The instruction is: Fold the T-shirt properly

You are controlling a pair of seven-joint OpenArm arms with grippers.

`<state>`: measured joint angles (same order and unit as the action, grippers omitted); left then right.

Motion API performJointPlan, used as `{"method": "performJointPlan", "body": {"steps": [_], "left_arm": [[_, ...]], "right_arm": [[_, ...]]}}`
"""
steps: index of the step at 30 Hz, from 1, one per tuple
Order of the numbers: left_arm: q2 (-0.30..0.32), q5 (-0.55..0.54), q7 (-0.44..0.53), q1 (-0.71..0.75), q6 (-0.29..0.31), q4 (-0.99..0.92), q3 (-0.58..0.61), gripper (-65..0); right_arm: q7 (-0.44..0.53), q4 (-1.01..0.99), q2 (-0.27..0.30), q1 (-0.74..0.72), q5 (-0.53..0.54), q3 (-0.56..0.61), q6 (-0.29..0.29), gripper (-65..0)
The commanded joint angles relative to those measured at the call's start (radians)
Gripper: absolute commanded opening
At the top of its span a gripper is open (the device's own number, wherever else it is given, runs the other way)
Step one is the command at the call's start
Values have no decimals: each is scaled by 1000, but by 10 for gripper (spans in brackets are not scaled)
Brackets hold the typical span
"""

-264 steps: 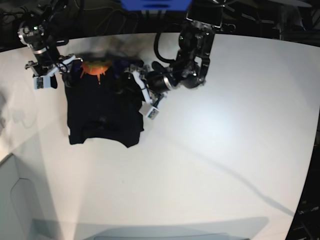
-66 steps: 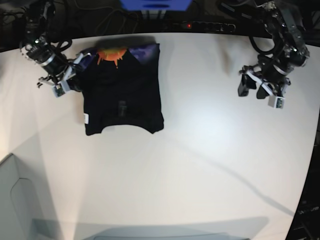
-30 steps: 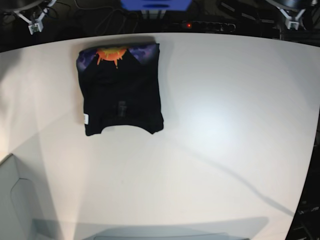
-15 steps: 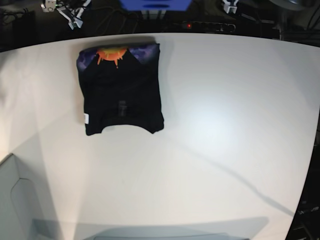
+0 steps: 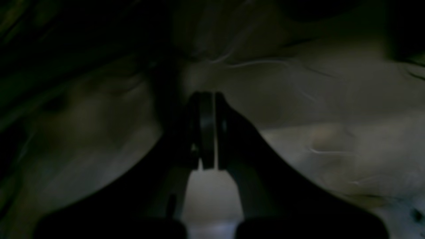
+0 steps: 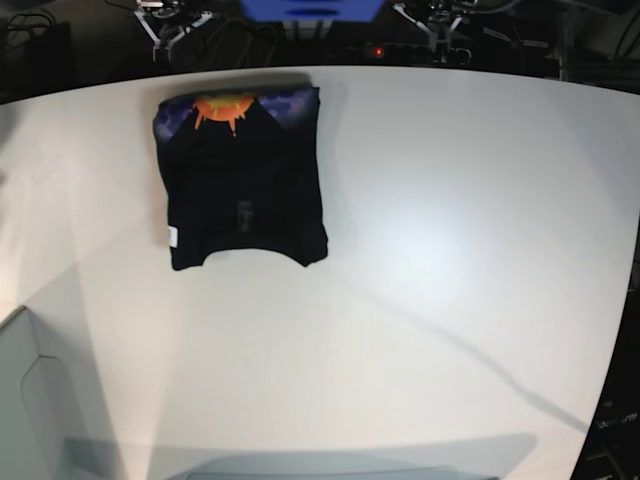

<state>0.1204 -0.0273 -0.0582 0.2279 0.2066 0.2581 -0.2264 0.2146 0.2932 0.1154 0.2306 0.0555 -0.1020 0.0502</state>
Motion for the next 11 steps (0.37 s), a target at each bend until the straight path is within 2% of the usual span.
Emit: {"method": "performJointPlan", "body": {"steps": [1,6,8,11], "left_arm": [[3,0,4,-12,-8,-6,9,-650],[5,0,2,-32,-16,-18,14,-650],[3,5,7,-32,-16,-16,14,-650],[2,5,8,-49,-16,-15,15,-650]], "right_arm": [[35,-12,-16,10,-4,0,-49,-650],[111,-16,-73,-3,-4,2,-296,-650],[115,-18,-90,-13,-6,2,-346,-650],[116,-18,-110,-15,-6,3,-361,-650]]}}
